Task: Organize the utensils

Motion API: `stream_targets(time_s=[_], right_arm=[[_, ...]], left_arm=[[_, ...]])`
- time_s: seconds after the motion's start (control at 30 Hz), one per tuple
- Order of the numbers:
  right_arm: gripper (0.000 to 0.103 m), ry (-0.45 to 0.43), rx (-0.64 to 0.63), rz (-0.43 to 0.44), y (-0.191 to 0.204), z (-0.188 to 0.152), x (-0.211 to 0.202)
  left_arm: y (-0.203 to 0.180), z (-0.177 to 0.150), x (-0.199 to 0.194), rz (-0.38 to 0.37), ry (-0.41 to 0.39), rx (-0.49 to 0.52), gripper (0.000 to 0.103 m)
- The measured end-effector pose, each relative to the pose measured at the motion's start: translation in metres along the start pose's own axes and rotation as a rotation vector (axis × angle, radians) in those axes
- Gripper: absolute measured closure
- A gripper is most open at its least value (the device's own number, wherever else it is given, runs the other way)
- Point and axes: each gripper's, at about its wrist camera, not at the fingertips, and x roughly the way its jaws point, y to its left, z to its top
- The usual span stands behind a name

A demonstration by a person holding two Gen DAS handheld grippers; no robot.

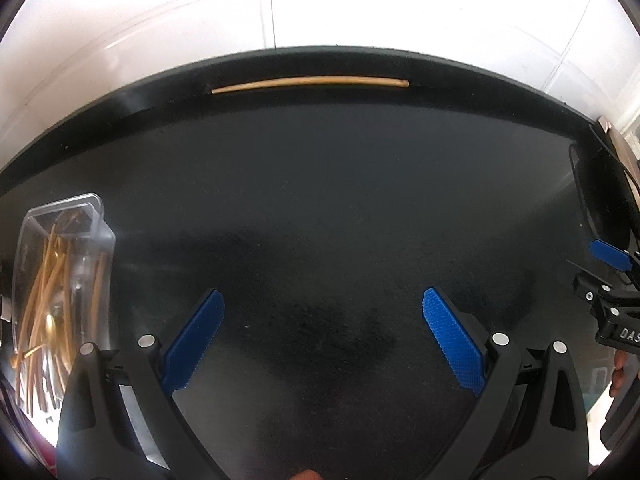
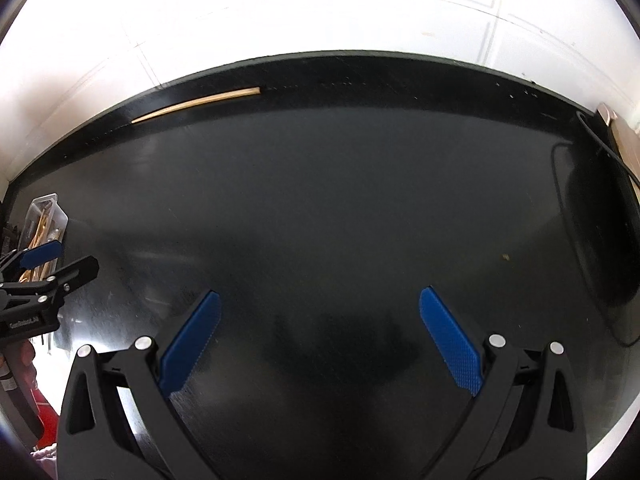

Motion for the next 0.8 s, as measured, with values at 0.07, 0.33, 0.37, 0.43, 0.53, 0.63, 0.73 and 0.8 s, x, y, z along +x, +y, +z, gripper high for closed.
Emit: stream_targets(time_s=[0.07, 0.33, 0.37, 0.43, 0.53, 0.63, 0.73, 0.8], right_arm=[[0.007, -0.002, 0.004, -0.007, -0.004, -0.003, -0.003], [0.007, -0.014, 0.01, -0.022, -0.013, -0.01, -0.014], [0.007, -0.015, 0.008, -0.023, -0.014, -0.01, -0.015], [0.007, -0.015, 0.006, -0.021, -0.014, -0.011, -0.016], [0.007, -0.015, 0.001, -0.021, -0.014, -0.011, -0.015], [0.007, -0.014, -0.006, -0.02, -0.014, -0.011, -0.014], [0.007, -0.007, -0.007, -0.021, -0.014, -0.012, -0.014], [0.007, -0.007, -0.004, -0.019, -0.012, -0.013, -0.015]], left_arm=[[-0.003, -0.001, 0.002, 0.007, 0.0, 0.004, 0.006], [-0.013, -0.002, -0.001, 0.011, -0.01, 0.01, 0.006], [-0.014, -0.003, -0.001, 0.011, -0.009, 0.01, 0.006], [-0.016, -0.005, -0.003, 0.007, -0.007, 0.009, 0.006], [-0.016, -0.007, -0.004, 0.013, -0.014, 0.006, 0.006], [-0.017, -0.008, -0.005, 0.014, -0.021, 0.0, 0.006], [-0.016, -0.011, -0.007, 0.016, -0.024, -0.01, 0.006], [-0.017, -0.013, -0.009, 0.015, -0.026, -0.018, 0.006]])
